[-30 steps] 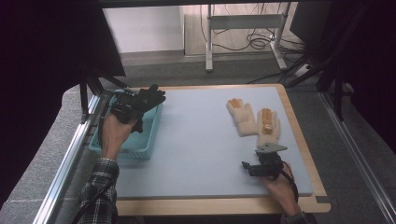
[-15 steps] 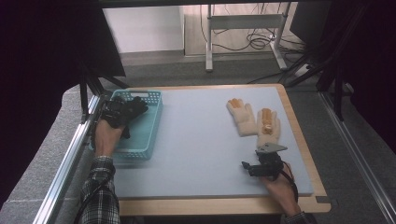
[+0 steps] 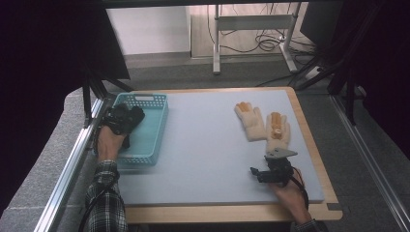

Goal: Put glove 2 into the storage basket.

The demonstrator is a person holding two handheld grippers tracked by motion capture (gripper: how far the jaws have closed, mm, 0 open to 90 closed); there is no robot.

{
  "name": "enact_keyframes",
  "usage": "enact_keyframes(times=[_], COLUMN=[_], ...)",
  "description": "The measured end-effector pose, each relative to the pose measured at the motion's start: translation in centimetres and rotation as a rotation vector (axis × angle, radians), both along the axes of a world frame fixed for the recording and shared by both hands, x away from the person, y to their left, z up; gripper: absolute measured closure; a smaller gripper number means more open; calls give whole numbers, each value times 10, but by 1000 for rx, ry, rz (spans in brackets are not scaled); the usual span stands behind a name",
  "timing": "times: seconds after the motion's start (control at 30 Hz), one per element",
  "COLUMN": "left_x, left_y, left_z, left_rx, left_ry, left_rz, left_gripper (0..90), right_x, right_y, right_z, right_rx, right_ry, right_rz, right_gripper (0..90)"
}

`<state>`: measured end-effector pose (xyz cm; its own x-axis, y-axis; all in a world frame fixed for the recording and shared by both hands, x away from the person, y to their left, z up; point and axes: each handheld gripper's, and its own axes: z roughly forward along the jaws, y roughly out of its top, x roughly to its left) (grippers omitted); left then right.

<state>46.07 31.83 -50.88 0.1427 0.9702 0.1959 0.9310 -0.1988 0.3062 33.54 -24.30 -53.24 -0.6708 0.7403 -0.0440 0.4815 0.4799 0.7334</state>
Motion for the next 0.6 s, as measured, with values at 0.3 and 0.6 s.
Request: enact_keyframes(times=[0.3,0.6], left_x=[-1,-13], left_y=[-3,5], left_z=[4,25], left_rx=[-44,-192], left_ry=[10,-87], left_rz=[-30,-19], left_gripper=[128,43], right_x=[0,0], right_y=[0,0], right_z=[0,0], right_rx=[0,0], right_ry=[0,0], right_rz=[0,0], right_gripper=[213,213])
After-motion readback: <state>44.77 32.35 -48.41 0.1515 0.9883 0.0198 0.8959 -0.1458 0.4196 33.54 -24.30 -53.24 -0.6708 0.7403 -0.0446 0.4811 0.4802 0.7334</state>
